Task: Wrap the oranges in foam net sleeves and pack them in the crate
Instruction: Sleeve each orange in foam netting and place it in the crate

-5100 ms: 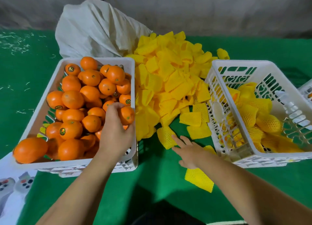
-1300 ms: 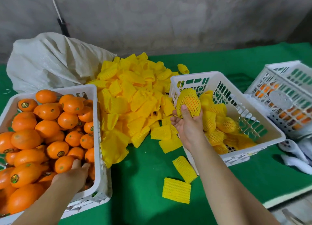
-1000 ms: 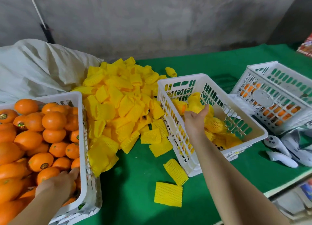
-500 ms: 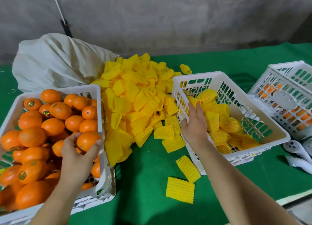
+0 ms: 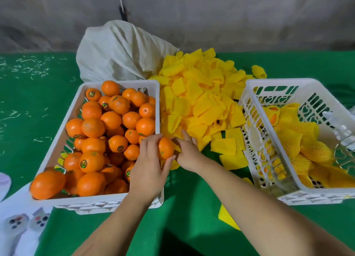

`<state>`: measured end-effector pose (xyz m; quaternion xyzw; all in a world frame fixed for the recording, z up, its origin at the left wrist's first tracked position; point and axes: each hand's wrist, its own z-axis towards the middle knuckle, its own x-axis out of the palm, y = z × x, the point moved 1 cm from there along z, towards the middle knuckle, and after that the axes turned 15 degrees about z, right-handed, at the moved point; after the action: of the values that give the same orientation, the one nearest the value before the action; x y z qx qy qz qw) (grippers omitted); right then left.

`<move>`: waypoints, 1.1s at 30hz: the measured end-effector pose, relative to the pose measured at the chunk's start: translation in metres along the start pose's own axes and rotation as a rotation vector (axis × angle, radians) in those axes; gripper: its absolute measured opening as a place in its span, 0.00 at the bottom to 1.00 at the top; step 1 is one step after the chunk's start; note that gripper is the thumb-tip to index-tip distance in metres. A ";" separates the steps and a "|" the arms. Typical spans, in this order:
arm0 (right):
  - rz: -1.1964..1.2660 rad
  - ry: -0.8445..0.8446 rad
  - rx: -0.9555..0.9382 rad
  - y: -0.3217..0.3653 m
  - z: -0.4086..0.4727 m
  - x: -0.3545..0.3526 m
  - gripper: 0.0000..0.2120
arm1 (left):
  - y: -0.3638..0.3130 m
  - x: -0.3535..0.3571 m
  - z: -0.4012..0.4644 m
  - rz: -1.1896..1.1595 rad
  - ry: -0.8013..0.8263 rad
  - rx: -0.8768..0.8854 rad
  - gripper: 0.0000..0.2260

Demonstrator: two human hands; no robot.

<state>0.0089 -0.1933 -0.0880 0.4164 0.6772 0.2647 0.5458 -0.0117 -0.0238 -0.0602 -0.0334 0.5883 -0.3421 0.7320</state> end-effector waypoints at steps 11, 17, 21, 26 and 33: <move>0.606 -0.452 -0.127 0.011 0.001 -0.015 0.10 | -0.002 -0.001 0.002 -0.101 0.025 -0.055 0.32; 1.204 -0.380 -0.087 0.023 -0.034 -0.024 0.16 | -0.027 -0.003 0.010 -0.720 -0.038 -0.317 0.30; 1.467 -0.099 0.041 0.025 -0.051 -0.031 0.18 | -0.026 0.003 0.013 -1.007 0.143 -0.425 0.27; 1.014 -0.185 0.018 0.024 -0.058 -0.030 0.12 | -0.013 0.001 0.007 -0.931 0.211 -0.298 0.25; 0.603 -0.273 -0.127 0.019 -0.062 -0.038 0.09 | -0.018 -0.004 0.005 -0.898 0.253 -0.241 0.28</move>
<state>-0.0433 -0.2097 -0.0366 0.5946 0.4262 0.3978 0.5537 -0.0161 -0.0373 -0.0477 -0.3267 0.6355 -0.5552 0.4256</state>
